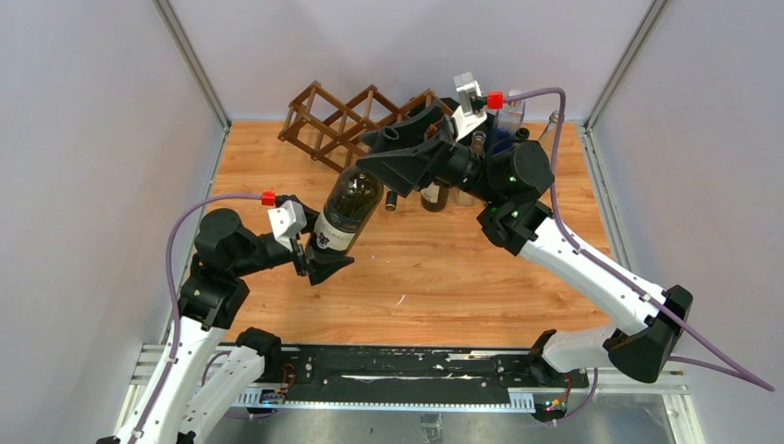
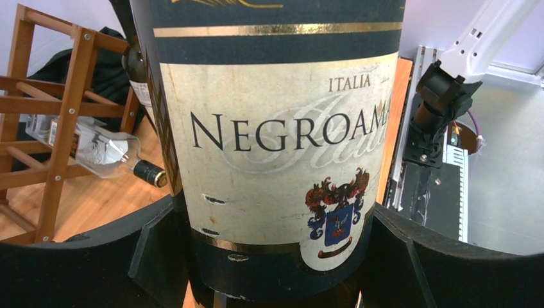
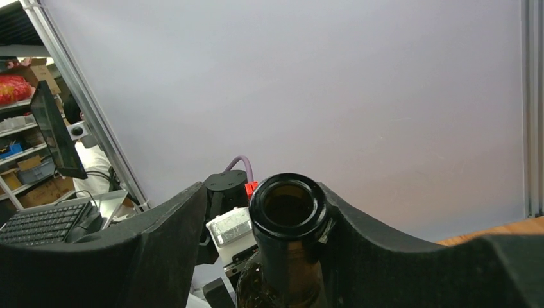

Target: Take the wine bottle off the wine rack

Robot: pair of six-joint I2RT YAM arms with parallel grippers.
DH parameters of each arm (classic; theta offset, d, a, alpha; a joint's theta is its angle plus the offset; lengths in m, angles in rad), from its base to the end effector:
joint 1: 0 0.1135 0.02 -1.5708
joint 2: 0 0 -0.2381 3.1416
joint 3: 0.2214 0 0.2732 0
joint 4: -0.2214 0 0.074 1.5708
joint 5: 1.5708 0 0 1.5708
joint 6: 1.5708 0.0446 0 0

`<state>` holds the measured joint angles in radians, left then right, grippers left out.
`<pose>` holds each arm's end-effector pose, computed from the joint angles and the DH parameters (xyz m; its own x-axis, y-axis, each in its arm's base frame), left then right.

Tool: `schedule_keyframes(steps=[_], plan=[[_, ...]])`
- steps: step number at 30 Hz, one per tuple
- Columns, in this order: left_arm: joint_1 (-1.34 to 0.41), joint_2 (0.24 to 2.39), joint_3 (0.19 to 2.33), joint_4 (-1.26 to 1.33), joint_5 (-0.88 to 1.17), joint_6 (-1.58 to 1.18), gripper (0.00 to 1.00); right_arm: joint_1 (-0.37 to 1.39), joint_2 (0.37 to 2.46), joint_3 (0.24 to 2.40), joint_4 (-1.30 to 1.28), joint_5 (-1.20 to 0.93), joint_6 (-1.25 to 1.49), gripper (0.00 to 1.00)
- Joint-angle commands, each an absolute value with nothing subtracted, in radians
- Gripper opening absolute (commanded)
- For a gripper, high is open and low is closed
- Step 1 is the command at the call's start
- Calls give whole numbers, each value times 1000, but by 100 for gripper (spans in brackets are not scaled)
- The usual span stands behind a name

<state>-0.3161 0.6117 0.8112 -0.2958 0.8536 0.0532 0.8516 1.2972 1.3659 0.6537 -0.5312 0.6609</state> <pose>0.1580 -0.0871 0.3519 -0.0425 0.0507 -0.9978 0.9209 0.3894 -0.0194 0.1818 0.2419 0.4952 -0.2080 0.5659 -0.7978 -0.9771 -0.0826 0.1961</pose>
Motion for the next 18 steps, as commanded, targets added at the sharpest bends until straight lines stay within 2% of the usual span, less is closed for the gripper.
schedule_keyframes(steps=[1, 4, 9, 14, 16, 17, 18], plan=[[-308, 606, 823, -264, 826, 34, 0, 845, 1285, 1398, 666, -562, 661, 62], [-308, 604, 827, -260, 828, 31, 0, 845, 1300, 1406, 614, -574, 642, 62], [-308, 610, 841, -249, 824, 30, 0, 845, 1320, 1407, 548, -600, 619, 68], [-308, 611, 842, -233, 825, 11, 0, 845, 1315, 1388, 522, -587, 599, 66], [-308, 612, 841, -228, 824, 5, 0, 843, 1312, 1378, 522, -574, 599, 54], [-308, 612, 841, -226, 824, 5, 0, 842, 1310, 1373, 525, -573, 602, 43], [-308, 614, 839, -225, 823, 5, 0, 841, 1310, 1372, 528, -570, 605, 27]])
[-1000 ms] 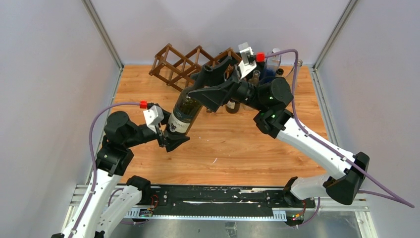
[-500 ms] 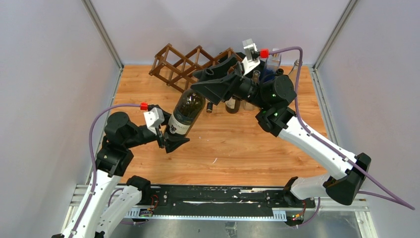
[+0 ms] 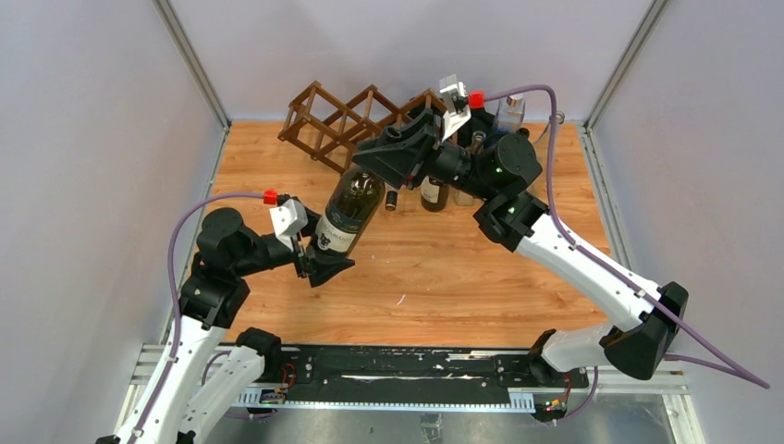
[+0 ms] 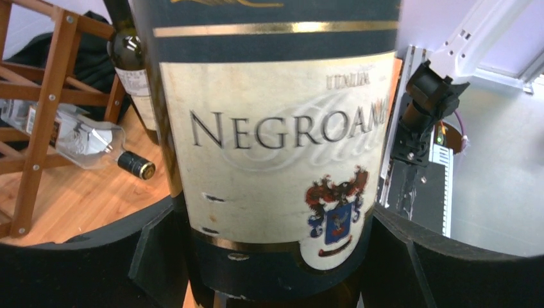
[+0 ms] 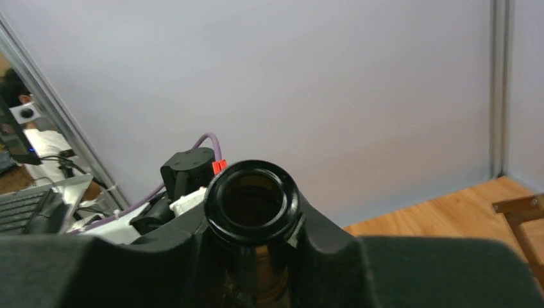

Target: Take the wine bottle off the wine rack

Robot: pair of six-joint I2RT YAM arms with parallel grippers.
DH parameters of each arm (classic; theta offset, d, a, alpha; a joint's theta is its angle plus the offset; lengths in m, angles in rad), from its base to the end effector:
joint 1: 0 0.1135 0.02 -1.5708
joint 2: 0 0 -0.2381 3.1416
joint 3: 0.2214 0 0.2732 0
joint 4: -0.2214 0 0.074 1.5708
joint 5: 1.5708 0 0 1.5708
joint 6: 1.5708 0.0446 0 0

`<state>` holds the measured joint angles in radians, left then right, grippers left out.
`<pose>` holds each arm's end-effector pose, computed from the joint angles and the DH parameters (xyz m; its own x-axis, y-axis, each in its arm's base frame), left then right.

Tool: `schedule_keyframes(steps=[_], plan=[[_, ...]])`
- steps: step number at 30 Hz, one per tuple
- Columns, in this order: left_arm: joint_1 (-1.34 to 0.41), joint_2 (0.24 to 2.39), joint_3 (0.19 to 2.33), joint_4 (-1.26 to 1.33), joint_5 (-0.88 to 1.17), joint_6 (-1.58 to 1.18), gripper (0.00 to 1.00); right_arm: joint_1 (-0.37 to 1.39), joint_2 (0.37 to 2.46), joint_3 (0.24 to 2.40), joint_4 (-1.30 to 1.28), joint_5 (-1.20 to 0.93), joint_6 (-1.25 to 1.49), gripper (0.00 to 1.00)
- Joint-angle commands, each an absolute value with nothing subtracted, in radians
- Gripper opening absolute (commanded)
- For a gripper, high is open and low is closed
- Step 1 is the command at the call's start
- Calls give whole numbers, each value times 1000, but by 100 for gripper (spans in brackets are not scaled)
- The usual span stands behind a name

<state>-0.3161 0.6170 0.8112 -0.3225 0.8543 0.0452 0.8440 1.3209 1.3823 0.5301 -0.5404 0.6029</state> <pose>0.1589 -0.0874 0.3483 -0.0801 0.0574 -0.9951 0.9196 0.3895 -0.0516 0.1933 0.2519 0.4830 -0.2191 0.4854 -0.8464 -0.9717 -0.0298 0.2344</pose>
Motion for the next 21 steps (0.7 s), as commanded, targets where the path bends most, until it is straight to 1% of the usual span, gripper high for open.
schedule_keyframes(steps=[1, 2, 3, 5, 6, 7, 8, 9, 10, 11, 14, 17, 21], plan=[[-308, 615, 839, -224, 824, 5, 0, 841, 1309, 1370, 526, -569, 608, 15], [-308, 614, 838, -223, 822, 5, 0, 841, 1309, 1369, 523, -566, 610, 6], [-308, 615, 839, -223, 820, 5, 0, 840, 1308, 1371, 517, -563, 610, 0], [-308, 618, 840, -237, 797, 5, 0, 832, 1308, 1383, 491, -558, 608, 0], [-308, 621, 843, -252, 763, 10, 6, 824, 1308, 1394, 469, -556, 605, 0], [-308, 629, 850, -276, 745, 19, 18, 814, 1306, 1404, 440, -554, 600, 0], [-308, 637, 860, -309, 715, 31, 41, 800, 1304, 1414, 408, -549, 590, 0], [-308, 648, 871, -346, 685, 51, 72, 787, 1298, 1421, 376, -540, 574, 0], [-308, 664, 886, -383, 659, 76, 93, 774, 1289, 1427, 338, -523, 551, 0], [-308, 680, 902, -421, 637, 98, 99, 766, 1280, 1431, 297, -500, 511, 0], [-308, 731, 943, -510, 584, 149, 100, 758, 1239, 1425, 151, -371, 353, 0], [-308, 760, 959, -546, 562, 161, 100, 734, 1190, 1373, 56, -230, 228, 0], [-308, 773, 947, -536, 528, 160, 100, 694, 1131, 1240, 44, -36, 134, 0]])
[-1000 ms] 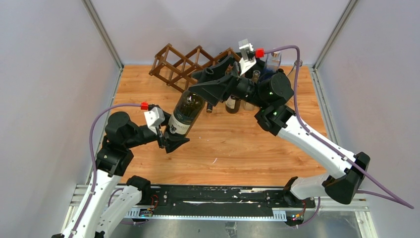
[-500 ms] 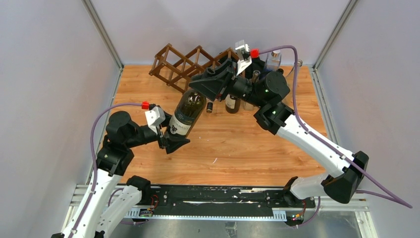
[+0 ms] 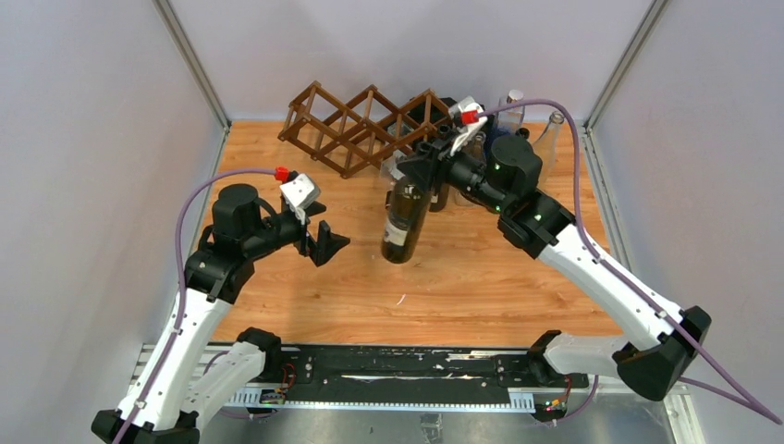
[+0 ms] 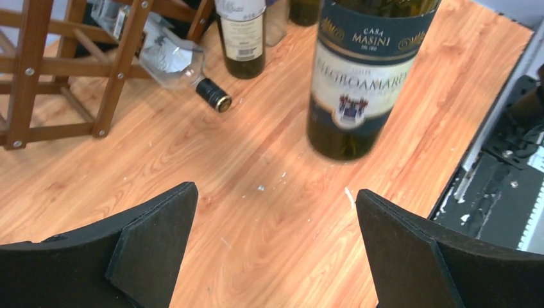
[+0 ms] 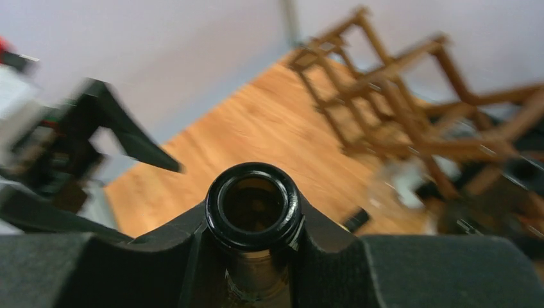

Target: Take the wine bottle off the wine rack

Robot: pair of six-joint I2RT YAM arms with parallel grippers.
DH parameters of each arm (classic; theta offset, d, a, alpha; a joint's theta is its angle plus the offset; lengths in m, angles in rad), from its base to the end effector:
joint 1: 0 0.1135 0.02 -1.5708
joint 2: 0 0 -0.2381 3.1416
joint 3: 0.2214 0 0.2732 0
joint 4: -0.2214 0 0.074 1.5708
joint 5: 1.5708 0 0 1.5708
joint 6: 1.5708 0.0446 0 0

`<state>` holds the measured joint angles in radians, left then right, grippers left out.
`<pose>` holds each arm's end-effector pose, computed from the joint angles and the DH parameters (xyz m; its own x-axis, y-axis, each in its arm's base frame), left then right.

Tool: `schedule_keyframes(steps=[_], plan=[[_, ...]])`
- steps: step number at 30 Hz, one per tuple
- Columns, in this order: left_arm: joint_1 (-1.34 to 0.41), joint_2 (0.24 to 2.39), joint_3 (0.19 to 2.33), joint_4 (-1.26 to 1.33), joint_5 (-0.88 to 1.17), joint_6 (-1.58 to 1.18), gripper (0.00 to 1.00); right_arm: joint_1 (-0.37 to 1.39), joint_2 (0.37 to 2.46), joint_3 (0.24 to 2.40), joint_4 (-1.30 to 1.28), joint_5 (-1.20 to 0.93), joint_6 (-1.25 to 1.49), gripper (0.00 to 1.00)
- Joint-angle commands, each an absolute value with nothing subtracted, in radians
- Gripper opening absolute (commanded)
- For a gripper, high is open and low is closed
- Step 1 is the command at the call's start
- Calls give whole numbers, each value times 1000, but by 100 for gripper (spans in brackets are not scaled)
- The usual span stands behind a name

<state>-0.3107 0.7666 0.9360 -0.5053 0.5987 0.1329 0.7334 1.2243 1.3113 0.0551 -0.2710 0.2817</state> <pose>0.1882 -0.0868 0.3462 -0.2105 0.1826 -0.9604 0.7940 0.6050 -0.0590 0.2262 0.2199 0.4369 -0.1330 0.2407 -0.9614 -0.8379 0.4908 0.2388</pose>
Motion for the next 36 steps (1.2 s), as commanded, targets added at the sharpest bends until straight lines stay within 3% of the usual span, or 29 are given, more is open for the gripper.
schedule_keyframes(steps=[1, 9, 33, 36], plan=[[-308, 778, 945, -533, 511, 161, 100, 689, 1123, 1214, 45, 36, 109, 0], [-308, 811, 943, -507, 430, 183, 100, 624, 1132, 1074, 159, 263, 5, 0], [-308, 794, 943, -550, 397, 226, 100, 467, 1327, 968, 522, 306, -29, 0], [-308, 792, 939, -550, 396, 227, 100, 456, 1323, 935, 555, 311, -15, 6]])
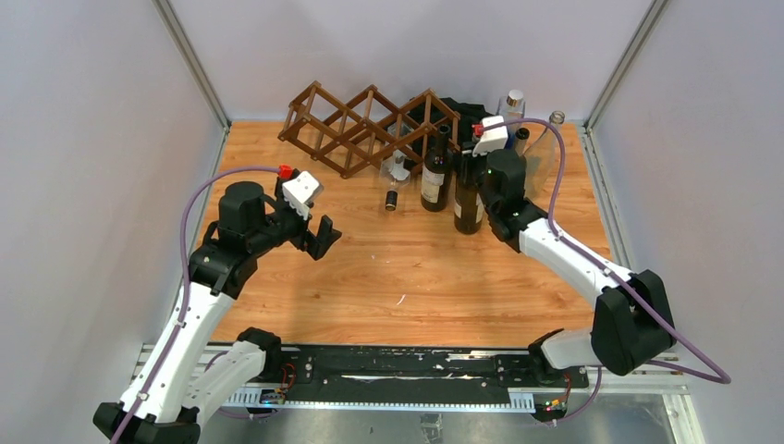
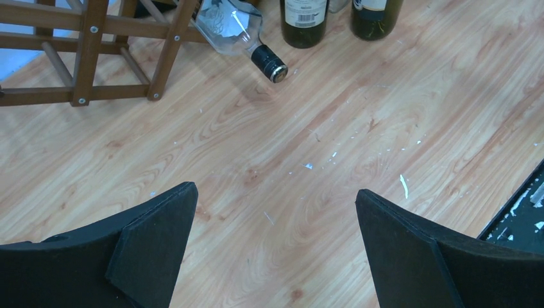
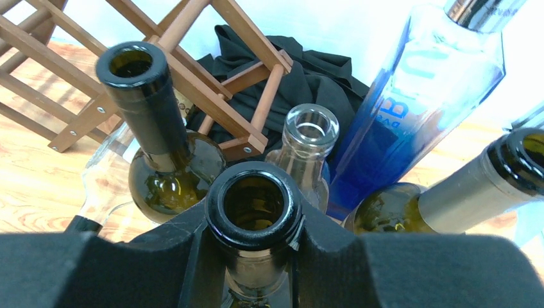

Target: Take the wine bottle off the wine rack

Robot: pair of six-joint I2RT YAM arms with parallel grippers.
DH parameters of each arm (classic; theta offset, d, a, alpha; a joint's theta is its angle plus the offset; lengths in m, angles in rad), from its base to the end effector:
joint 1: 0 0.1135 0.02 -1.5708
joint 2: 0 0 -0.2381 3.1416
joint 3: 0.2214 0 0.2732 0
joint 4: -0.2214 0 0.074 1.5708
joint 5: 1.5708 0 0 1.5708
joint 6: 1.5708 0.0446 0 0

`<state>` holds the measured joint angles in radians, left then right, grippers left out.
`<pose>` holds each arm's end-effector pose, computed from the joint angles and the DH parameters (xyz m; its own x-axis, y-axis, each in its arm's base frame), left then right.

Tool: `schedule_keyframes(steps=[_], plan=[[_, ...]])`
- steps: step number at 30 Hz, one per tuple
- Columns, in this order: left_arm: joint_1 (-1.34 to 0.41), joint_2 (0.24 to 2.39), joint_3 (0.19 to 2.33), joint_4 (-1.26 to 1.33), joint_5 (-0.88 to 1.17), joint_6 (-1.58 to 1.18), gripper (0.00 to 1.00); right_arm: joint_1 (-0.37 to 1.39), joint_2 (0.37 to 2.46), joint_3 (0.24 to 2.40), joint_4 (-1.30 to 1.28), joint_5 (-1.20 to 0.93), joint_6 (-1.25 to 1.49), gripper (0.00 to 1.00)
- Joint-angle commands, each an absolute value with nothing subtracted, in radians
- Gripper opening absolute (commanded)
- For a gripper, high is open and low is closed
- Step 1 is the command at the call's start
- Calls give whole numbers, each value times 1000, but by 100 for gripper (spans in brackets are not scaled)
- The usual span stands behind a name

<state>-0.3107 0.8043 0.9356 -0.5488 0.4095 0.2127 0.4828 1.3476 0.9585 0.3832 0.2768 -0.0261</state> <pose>0.2005 -0.0830 0.3328 -0.2450 0.2821 -0.9276 0.6943 0.7188 0.0352 0.3188 0.1533 0.2994 0.0001 -0.0283 -0.9996 -0.2046 0.9785 -0.0277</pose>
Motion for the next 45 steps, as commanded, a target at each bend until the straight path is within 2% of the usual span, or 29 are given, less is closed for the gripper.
schedule_keyframes(steps=[1, 5, 9, 12, 15, 22, 27, 31, 34, 45], plan=[[-308, 792, 937, -550, 397, 226, 100, 450, 1320, 927, 560, 308, -7, 8], [-308, 794, 938, -549, 397, 216, 100, 434, 1310, 917, 543, 294, 34, 25], [-308, 805, 951, -549, 383, 206, 100, 433, 1293, 935, 492, 293, 36, 57], [-308, 825, 968, -553, 353, 200, 100, 434, 1261, 964, 441, 302, 38, 76], [-305, 851, 988, -547, 307, 184, 100, 434, 1219, 990, 392, 295, 47, 85], [-216, 944, 1046, -530, 274, 97, 100, 459, 1121, 1085, 222, 360, 133, 88], [-176, 959, 1050, -504, 239, 95, 100, 560, 1137, 1275, -41, 399, 220, 88], [-153, 960, 1038, -476, 223, 88, 100, 749, 1240, 1392, -176, 425, 301, 87], [-138, 963, 1034, -468, 225, 83, 100, 826, 1323, 1418, -220, 442, 378, 86], [-121, 920, 1009, -475, 244, 131, 100, 847, 1738, 1519, -207, 421, 470, 83]])
